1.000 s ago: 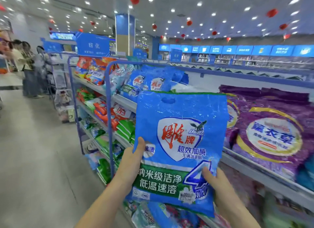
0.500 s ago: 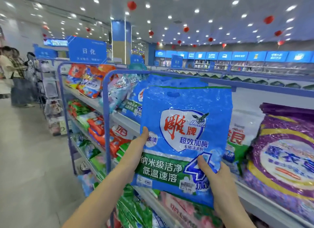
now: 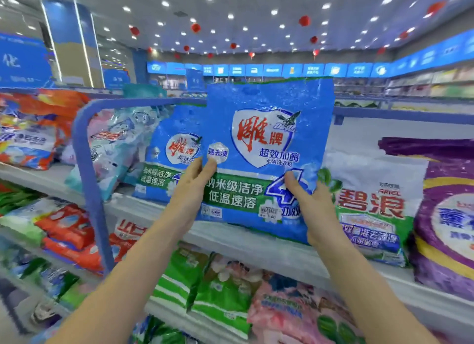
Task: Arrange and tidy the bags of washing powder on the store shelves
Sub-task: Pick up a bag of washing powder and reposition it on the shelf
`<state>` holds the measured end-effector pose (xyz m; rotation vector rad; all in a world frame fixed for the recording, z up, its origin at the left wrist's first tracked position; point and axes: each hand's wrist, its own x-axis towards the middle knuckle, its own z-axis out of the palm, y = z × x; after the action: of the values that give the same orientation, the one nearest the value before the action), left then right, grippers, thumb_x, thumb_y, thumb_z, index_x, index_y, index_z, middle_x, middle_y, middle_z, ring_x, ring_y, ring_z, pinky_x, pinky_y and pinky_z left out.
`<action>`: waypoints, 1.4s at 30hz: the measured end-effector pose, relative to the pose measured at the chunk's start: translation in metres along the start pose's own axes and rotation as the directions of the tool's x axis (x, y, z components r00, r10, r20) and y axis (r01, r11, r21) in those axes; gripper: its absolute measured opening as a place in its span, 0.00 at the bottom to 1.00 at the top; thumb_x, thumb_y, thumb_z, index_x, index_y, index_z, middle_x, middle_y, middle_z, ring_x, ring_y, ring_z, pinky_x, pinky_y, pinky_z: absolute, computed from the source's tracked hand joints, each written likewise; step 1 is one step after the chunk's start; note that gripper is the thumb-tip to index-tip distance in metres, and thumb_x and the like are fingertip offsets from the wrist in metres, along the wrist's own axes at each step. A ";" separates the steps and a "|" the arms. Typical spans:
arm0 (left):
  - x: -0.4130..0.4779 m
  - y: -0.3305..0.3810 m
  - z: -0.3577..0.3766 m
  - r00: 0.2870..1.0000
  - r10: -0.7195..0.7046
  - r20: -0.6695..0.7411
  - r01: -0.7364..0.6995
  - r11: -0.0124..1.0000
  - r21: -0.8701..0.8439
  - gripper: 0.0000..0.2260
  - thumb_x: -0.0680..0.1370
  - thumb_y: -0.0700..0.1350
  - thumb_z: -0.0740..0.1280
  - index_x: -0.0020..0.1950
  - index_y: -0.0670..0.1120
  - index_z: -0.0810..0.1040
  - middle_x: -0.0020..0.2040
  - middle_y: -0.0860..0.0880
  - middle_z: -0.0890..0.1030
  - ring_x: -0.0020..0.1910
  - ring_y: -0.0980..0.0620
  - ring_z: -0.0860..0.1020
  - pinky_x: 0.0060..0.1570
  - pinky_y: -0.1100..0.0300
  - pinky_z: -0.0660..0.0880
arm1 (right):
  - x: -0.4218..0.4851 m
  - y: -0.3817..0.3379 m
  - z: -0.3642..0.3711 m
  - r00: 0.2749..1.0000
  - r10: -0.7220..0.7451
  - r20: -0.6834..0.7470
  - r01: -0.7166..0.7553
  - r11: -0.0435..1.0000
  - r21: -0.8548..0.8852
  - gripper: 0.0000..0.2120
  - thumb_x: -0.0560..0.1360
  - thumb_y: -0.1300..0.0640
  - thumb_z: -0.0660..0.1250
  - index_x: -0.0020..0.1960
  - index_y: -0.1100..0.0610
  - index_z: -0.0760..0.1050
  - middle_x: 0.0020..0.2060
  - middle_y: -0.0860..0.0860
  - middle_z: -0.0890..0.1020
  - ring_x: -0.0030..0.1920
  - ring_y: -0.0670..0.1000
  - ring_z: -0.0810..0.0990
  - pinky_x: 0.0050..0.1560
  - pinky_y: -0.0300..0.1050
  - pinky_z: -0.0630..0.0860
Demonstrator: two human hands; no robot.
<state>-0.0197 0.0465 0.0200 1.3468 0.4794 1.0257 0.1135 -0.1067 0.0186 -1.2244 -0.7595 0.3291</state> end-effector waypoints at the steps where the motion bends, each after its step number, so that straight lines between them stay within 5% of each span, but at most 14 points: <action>1: 0.010 0.001 -0.005 0.999 -0.002 0.033 0.001 1.000 0.022 0.45 0.62 0.68 0.71 0.74 0.48 0.65 0.71 0.49 0.71 0.68 0.48 0.71 0.68 0.46 0.66 | 0.003 0.000 0.009 1.000 -0.011 -0.027 0.011 0.999 -0.030 0.10 0.75 0.53 0.67 0.40 0.58 0.77 0.31 0.51 0.81 0.35 0.52 0.79 0.42 0.52 0.78; 3: 0.023 0.004 -0.015 0.998 0.007 0.067 -0.010 0.999 0.038 0.39 0.69 0.65 0.68 0.75 0.49 0.63 0.72 0.50 0.68 0.69 0.49 0.69 0.70 0.46 0.64 | 0.008 0.001 0.026 0.998 -0.012 -0.064 0.006 0.995 -0.098 0.14 0.76 0.51 0.66 0.44 0.64 0.76 0.34 0.54 0.79 0.38 0.52 0.77 0.44 0.53 0.77; 7: 0.039 -0.009 -0.030 0.994 -0.028 0.103 0.024 0.999 0.038 0.29 0.79 0.54 0.61 0.77 0.47 0.57 0.72 0.57 0.61 0.71 0.55 0.62 0.73 0.51 0.58 | 0.010 0.013 0.043 0.986 -0.044 -0.159 0.013 0.981 -0.194 0.07 0.76 0.51 0.67 0.42 0.54 0.77 0.42 0.61 0.82 0.43 0.57 0.80 0.55 0.60 0.76; 10: 0.040 -0.018 -0.033 0.985 -0.097 0.142 0.093 0.995 0.029 0.27 0.80 0.54 0.60 0.76 0.50 0.57 0.75 0.54 0.60 0.73 0.52 0.61 0.72 0.49 0.59 | 0.005 0.025 0.050 0.972 -0.090 -0.216 0.028 0.961 -0.276 0.05 0.75 0.49 0.68 0.48 0.48 0.75 0.49 0.54 0.82 0.53 0.57 0.80 0.59 0.61 0.74; 13: 0.038 -0.017 -0.028 0.982 -0.110 0.154 0.110 0.994 0.012 0.06 0.81 0.48 0.58 0.55 0.59 0.70 0.55 0.62 0.72 0.57 0.58 0.72 0.58 0.61 0.68 | 0.004 0.031 0.057 0.952 -0.145 -0.268 0.042 0.933 -0.357 0.37 0.68 0.35 0.69 0.70 0.53 0.66 0.65 0.48 0.74 0.65 0.50 0.73 0.67 0.55 0.69; 15: 0.036 -0.019 -0.022 0.981 -0.099 0.165 0.103 0.994 -0.018 0.06 0.81 0.46 0.57 0.51 0.55 0.72 0.45 0.62 0.68 0.45 0.65 0.71 0.47 0.65 0.68 | 0.006 0.035 0.058 0.929 -0.218 -0.299 0.078 0.906 -0.417 0.38 0.71 0.38 0.67 0.74 0.55 0.60 0.68 0.45 0.71 0.67 0.45 0.69 0.70 0.46 0.64; 18: 0.038 -0.026 -0.018 0.984 -0.038 0.176 0.037 0.999 0.011 0.17 0.83 0.50 0.52 0.68 0.44 0.68 0.48 0.61 0.65 0.53 0.63 0.61 0.50 0.63 0.56 | 0.013 0.045 0.056 0.879 -0.345 -0.328 0.118 0.826 -0.551 0.27 0.78 0.48 0.62 0.71 0.61 0.62 0.50 0.34 0.71 0.46 0.30 0.69 0.52 0.23 0.63; 22: 0.046 -0.032 -0.014 0.983 -0.014 0.181 -0.015 0.988 0.153 0.18 0.83 0.55 0.47 0.70 0.51 0.62 0.48 0.67 0.68 0.57 0.59 0.64 0.54 0.62 0.59 | 0.025 0.045 0.063 0.828 -0.463 -0.317 0.131 0.709 -0.693 0.33 0.77 0.38 0.58 0.72 0.59 0.60 0.39 0.56 0.80 0.37 0.49 0.77 0.41 0.48 0.73; 26: 0.049 -0.031 -0.011 0.978 -0.018 0.210 -0.020 0.983 0.180 0.19 0.82 0.55 0.47 0.70 0.49 0.63 0.46 0.68 0.67 0.54 0.58 0.66 0.51 0.65 0.58 | 0.034 0.047 0.057 0.864 -0.420 -0.276 0.048 0.616 -0.786 0.31 0.79 0.43 0.56 0.76 0.58 0.53 0.38 0.52 0.77 0.38 0.52 0.76 0.40 0.46 0.69; 28: 0.044 -0.035 -0.017 0.975 0.004 0.223 -0.051 0.977 0.208 0.20 0.83 0.54 0.47 0.72 0.48 0.61 0.52 0.64 0.69 0.58 0.57 0.67 0.51 0.69 0.56 | 0.026 0.050 0.052 0.870 -0.422 -0.254 0.011 0.533 -0.846 0.33 0.77 0.39 0.54 0.73 0.60 0.60 0.35 0.48 0.75 0.35 0.49 0.74 0.36 0.45 0.68; 30: 0.045 -0.045 -0.024 0.969 0.049 0.244 -0.115 0.958 0.263 0.18 0.82 0.55 0.49 0.68 0.49 0.64 0.62 0.54 0.70 0.66 0.51 0.67 0.55 0.66 0.57 | 0.013 0.056 0.047 0.894 -0.380 -0.238 -0.035 0.469 -0.882 0.36 0.73 0.34 0.49 0.68 0.60 0.65 0.38 0.47 0.78 0.35 0.49 0.74 0.36 0.46 0.70; 33: 0.051 -0.053 -0.028 0.960 0.015 0.281 -0.112 0.936 0.333 0.17 0.81 0.57 0.51 0.63 0.49 0.67 0.61 0.51 0.70 0.62 0.53 0.68 0.56 0.60 0.60 | 0.006 0.054 0.043 0.924 -0.269 -0.272 -0.145 0.411 -0.900 0.37 0.74 0.33 0.49 0.71 0.58 0.60 0.41 0.52 0.80 0.40 0.55 0.78 0.36 0.49 0.72; 39: 0.042 -0.043 -0.027 0.975 0.042 0.217 -0.102 0.957 0.273 0.17 0.82 0.55 0.52 0.63 0.45 0.66 0.50 0.59 0.73 0.54 0.54 0.70 0.51 0.61 0.61 | -0.010 0.041 0.034 0.892 -0.353 -0.284 -0.093 0.471 -0.877 0.23 0.79 0.44 0.54 0.68 0.56 0.60 0.39 0.48 0.78 0.40 0.54 0.78 0.38 0.46 0.68; 42: 0.029 -0.039 -0.034 0.948 0.300 0.111 -0.319 0.908 0.272 0.16 0.82 0.51 0.57 0.67 0.45 0.65 0.52 0.55 0.73 0.54 0.54 0.71 0.52 0.62 0.64 | -0.040 0.031 0.020 0.860 -0.418 -0.291 -0.023 0.539 -0.842 0.16 0.80 0.46 0.55 0.63 0.55 0.65 0.40 0.43 0.76 0.40 0.47 0.77 0.41 0.48 0.72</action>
<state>-0.0188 0.0933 -0.0164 1.7533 0.3796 1.1977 0.0767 -0.1062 -0.0207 -1.9915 -0.6198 -0.6216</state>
